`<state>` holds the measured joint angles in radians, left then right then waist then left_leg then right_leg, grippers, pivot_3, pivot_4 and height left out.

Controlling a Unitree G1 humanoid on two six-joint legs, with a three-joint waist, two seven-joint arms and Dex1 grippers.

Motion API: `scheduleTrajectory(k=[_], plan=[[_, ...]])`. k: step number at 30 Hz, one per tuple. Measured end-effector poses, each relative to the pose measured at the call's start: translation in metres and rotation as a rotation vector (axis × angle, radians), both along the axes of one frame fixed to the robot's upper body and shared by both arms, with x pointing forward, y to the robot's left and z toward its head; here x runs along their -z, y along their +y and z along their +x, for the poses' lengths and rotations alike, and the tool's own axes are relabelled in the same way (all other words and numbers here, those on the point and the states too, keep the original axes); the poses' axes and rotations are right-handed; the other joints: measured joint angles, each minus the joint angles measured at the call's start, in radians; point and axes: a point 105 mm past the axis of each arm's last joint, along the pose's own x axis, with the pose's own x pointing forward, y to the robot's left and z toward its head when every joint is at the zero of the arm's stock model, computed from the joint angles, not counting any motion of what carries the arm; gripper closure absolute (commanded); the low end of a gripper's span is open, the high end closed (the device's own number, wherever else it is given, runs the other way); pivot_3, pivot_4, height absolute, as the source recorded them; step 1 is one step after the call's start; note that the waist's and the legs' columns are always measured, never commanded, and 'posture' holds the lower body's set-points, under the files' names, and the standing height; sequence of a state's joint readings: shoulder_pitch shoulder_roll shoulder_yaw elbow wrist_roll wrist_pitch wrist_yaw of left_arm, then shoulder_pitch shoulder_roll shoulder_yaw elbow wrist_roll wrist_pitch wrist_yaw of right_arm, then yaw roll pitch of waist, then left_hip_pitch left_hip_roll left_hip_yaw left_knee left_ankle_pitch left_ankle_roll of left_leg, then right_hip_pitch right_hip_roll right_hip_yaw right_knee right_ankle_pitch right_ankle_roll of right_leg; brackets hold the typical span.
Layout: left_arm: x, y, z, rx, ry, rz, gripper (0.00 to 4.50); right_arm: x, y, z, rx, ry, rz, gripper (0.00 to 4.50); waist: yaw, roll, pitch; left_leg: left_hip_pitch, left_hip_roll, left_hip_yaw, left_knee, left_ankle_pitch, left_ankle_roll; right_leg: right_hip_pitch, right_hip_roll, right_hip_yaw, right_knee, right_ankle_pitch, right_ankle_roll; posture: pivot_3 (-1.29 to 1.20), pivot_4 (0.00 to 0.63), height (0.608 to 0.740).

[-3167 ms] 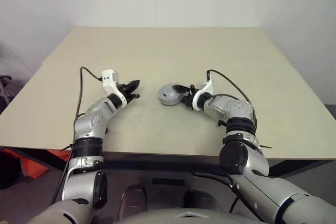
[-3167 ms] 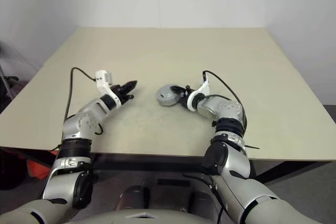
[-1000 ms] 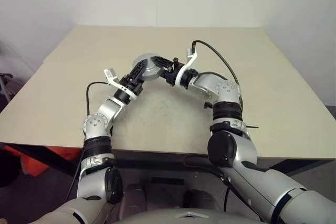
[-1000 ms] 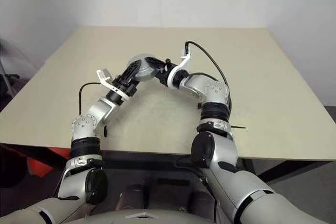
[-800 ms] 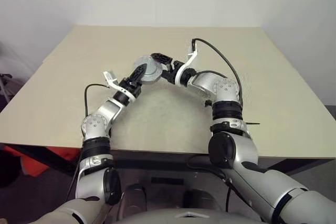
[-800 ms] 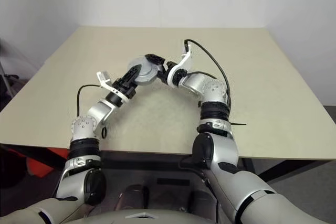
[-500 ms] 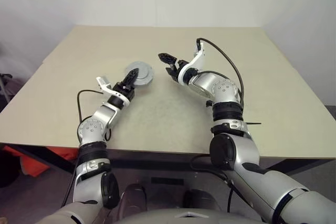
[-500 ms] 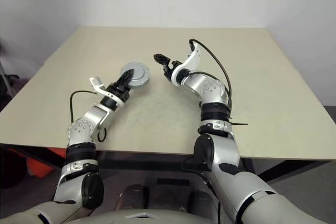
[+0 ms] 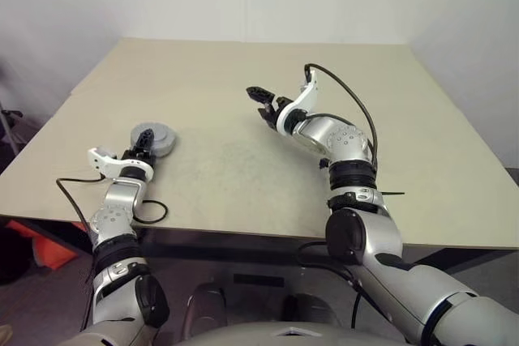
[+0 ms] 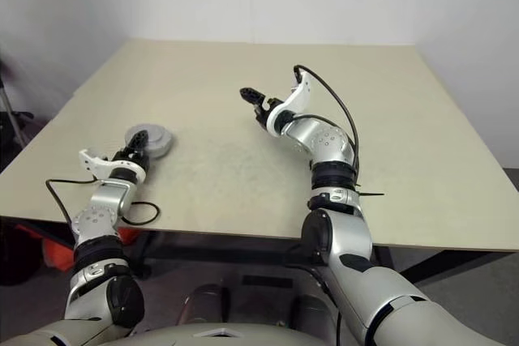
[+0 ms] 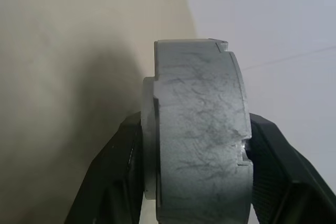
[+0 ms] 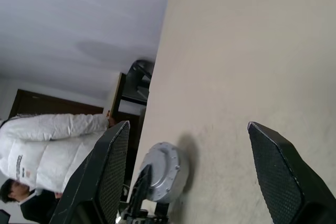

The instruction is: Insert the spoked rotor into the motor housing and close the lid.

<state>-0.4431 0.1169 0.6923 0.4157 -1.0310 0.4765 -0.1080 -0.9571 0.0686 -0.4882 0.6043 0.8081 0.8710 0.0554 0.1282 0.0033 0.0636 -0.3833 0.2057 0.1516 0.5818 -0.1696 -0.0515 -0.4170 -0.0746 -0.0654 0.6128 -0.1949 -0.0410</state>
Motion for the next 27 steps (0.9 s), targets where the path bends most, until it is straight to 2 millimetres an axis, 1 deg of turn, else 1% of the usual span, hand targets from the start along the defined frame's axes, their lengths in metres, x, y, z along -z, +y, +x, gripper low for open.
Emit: scheduleTrajectory(k=[4,7,10,13,16,18,20,22,24,26,27], plan=[[0.0,0.001,0.002,-0.014,0.013,0.004,2.09,0.001,0.001,0.0,-0.005,0.004,0.003,0.44,-0.002,-0.002,0.0,0.001,0.0,0.0,0.0,0.001,-0.001,0.0,0.0,0.0,0.002,0.0,0.0,0.0,0.0,0.74],[-0.001,0.009,0.002,-0.039,0.025,0.035,1.36,0.001,0.002,0.0,-0.008,0.003,0.004,0.38,-0.005,-0.002,0.0,0.002,0.0,0.0,0.0,0.001,-0.001,0.0,0.0,0.0,0.002,0.0,0.0,0.0,0.0,0.74],[-0.008,0.026,0.001,-0.089,0.034,0.084,0.39,0.0,0.002,0.0,-0.01,0.003,0.003,0.38,-0.008,-0.002,0.0,0.003,0.0,0.0,0.0,0.001,-0.002,0.0,0.001,0.0,0.003,0.0,0.0,0.0,0.0,0.74],[-0.016,0.052,-0.003,-0.171,0.052,0.152,0.39,0.002,0.002,0.0,-0.013,0.013,0.0,0.38,-0.01,-0.002,0.0,0.004,0.0,0.0,0.0,0.001,-0.002,0.0,0.001,0.0,0.003,0.0,0.0,0.0,0.0,0.74],[-0.027,0.078,-0.008,-0.263,0.062,0.219,0.39,0.008,0.002,0.0,-0.025,0.042,-0.004,0.38,-0.008,-0.002,0.0,0.004,0.0,0.0,0.0,0.002,-0.003,0.001,0.001,0.0,0.004,0.0,0.0,0.0,0.0,0.74],[-0.035,0.089,-0.01,-0.303,0.061,0.265,0.39,0.013,0.002,0.0,-0.029,0.059,-0.008,0.38,-0.006,-0.002,0.0,0.006,0.0,0.0,0.0,0.002,-0.003,0.003,0.001,0.001,0.004,0.0,0.0,0.0,0.0,0.74],[-0.039,0.095,-0.012,-0.326,0.067,0.313,0.39,0.014,0.003,0.0,-0.037,0.047,-0.032,0.38,-0.004,-0.002,0.0,0.008,0.0,-0.001,0.0,0.002,-0.003,0.005,0.0,0.0,0.004,-0.001,0.0,0.0,0.0,0.74],[-0.041,0.093,-0.009,-0.321,0.078,0.384,0.39,0.011,0.004,0.002,-0.034,-0.02,-0.097,0.38,-0.002,-0.002,0.0,0.01,0.0,-0.001,0.0,0.002,-0.003,0.009,0.0,0.0,0.003,-0.006,0.002,0.0,0.0,0.74],[-0.045,0.082,-0.003,-0.287,0.072,0.484,0.39,0.005,0.002,0.004,-0.019,-0.142,-0.185,0.38,0.0,-0.003,-0.001,0.012,0.0,-0.002,0.0,0.002,-0.003,0.011,-0.001,0.0,0.003,-0.006,0.003,0.0,0.0,0.74],[-0.057,0.066,0.004,-0.238,0.023,0.612,0.39,0.003,-0.003,0.005,-0.001,-0.261,-0.295,0.38,0.001,-0.005,-0.001,0.013,0.0,-0.002,0.0,0.002,-0.003,0.012,-0.001,0.0,0.003,-0.007,0.003,0.0,0.0,0.74],[-0.064,0.054,0.007,-0.199,-0.016,0.699,0.39,0.003,-0.009,0.006,0.018,-0.34,-0.393,0.38,0.002,-0.006,-0.001,0.013,0.0,-0.002,0.0,0.002,-0.003,0.013,-0.001,0.0,0.003,-0.007,0.003,0.0,0.0,0.74]])
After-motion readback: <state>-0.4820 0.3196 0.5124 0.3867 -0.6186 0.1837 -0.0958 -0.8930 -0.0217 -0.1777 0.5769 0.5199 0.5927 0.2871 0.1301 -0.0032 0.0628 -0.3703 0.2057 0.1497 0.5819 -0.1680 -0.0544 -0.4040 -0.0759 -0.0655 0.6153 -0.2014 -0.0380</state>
